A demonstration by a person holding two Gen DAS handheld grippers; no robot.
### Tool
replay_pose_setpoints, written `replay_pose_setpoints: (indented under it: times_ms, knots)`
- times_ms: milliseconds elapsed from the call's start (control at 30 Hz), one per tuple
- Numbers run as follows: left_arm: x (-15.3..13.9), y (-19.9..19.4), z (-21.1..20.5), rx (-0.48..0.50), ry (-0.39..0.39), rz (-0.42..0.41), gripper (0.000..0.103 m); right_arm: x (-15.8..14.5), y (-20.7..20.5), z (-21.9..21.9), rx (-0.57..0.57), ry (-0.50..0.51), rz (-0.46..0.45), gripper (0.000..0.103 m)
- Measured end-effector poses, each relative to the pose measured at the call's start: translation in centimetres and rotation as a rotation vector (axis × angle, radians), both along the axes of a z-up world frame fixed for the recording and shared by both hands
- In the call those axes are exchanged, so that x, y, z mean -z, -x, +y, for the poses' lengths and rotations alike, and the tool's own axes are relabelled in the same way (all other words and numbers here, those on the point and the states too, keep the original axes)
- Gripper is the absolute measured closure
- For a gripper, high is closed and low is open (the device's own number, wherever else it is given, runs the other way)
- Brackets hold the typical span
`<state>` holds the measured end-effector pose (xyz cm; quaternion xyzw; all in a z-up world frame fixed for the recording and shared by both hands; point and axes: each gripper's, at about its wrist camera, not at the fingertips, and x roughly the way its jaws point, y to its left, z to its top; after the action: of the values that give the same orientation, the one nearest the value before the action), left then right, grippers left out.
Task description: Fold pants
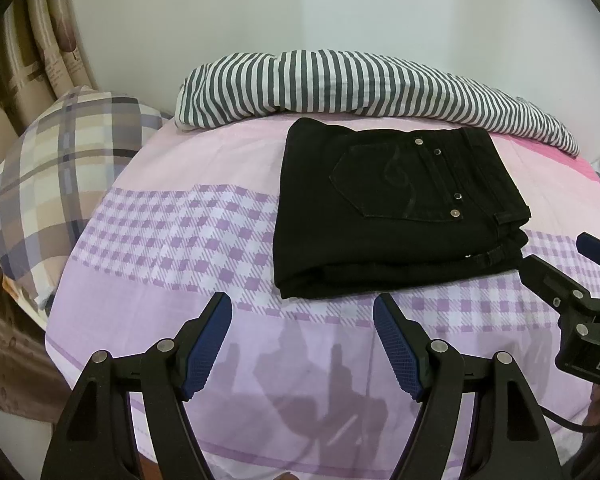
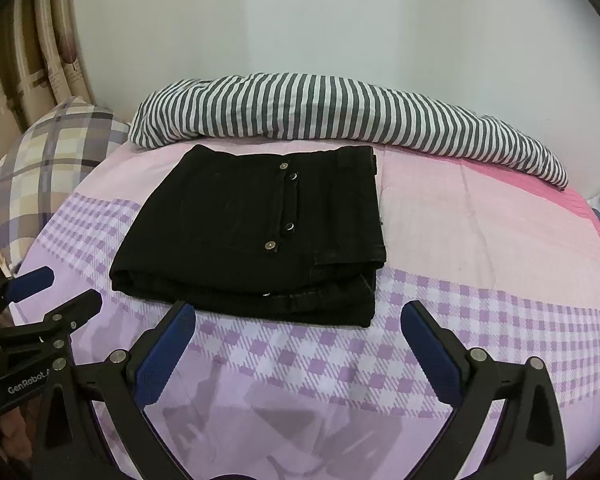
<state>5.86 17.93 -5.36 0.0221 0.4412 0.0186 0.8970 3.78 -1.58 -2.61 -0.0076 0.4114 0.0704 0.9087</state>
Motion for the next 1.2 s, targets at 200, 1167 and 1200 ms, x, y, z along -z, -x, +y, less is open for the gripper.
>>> replay_pose_setpoints:
  times_ms: [200, 1167, 1200]
  knots:
    - [0.2, -0.1, 0.0, -0.001, -0.011, 0.001, 0.029, 0.3, 0.1, 0.0, -0.004, 0.003, 0.012, 0.001]
    - [0.2, 0.1, -0.6, 0.019, -0.055, -0.023, 0.029, 1.3, 0.3, 0.0, -0.002, -0.010, 0.037, 0.001]
    - [0.2, 0.0, -0.5, 0.019, -0.053, -0.023, 0.029, 1.3, 0.4, 0.0, -0.001, -0.009, 0.037, 0.001]
